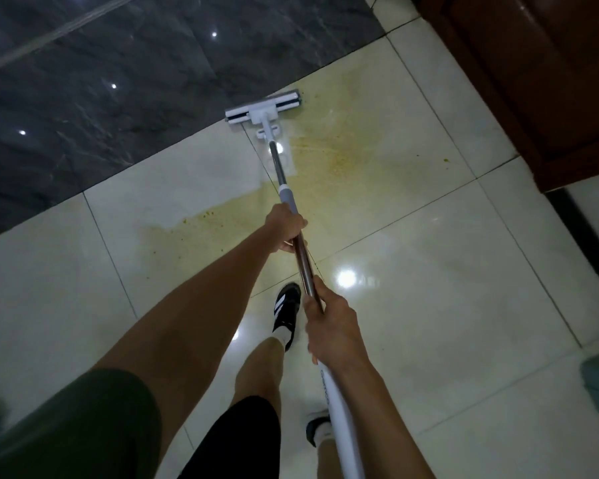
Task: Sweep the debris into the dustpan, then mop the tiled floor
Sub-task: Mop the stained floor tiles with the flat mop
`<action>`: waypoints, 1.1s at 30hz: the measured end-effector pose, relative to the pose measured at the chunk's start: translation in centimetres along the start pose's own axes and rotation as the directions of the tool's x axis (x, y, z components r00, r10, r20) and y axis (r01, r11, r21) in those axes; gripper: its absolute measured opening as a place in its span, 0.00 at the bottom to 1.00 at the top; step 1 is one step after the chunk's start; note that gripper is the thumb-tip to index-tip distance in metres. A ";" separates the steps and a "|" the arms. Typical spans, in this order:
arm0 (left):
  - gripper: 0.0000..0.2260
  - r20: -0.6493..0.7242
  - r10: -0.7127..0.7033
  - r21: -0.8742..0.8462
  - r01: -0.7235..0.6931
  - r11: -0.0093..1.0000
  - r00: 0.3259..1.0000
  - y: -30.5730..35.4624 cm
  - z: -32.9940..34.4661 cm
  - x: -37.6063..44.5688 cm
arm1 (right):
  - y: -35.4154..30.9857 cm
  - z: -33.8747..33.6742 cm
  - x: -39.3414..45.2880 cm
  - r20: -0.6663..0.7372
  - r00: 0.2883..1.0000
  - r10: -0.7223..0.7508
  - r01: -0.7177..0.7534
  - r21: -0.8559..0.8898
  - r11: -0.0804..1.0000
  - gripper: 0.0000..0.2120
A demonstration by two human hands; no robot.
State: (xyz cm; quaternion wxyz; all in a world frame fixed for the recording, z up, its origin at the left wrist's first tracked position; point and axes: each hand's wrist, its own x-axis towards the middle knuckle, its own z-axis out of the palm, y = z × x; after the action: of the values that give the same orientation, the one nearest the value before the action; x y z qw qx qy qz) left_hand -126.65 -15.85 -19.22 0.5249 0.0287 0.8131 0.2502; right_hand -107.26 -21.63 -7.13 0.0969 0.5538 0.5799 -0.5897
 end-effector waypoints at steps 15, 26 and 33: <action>0.12 0.060 0.025 0.061 -0.028 0.998 0.998 -12.8 18.7 -17.1 | 19.5 -7.8 -17.8 -0.012 1.000 -0.026 0.025 -0.068 0.997 0.19; 0.12 0.018 0.036 0.063 -0.037 0.997 0.999 -10.4 18.9 -15.4 | 17.1 -9.1 -15.9 -0.004 1.000 0.002 -0.002 -0.054 0.999 0.20; 0.12 -0.014 0.060 -0.005 -0.060 0.998 0.998 -4.7 15.5 -9.4 | 11.1 -9.9 -9.3 0.003 1.000 0.029 -0.029 0.016 0.999 0.21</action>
State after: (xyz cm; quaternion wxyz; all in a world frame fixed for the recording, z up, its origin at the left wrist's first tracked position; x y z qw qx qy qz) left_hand -107.95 -17.07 -18.39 0.5115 0.0501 0.8148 0.2682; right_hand -90.08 -22.13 -3.60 0.1017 0.5621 0.5668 -0.5936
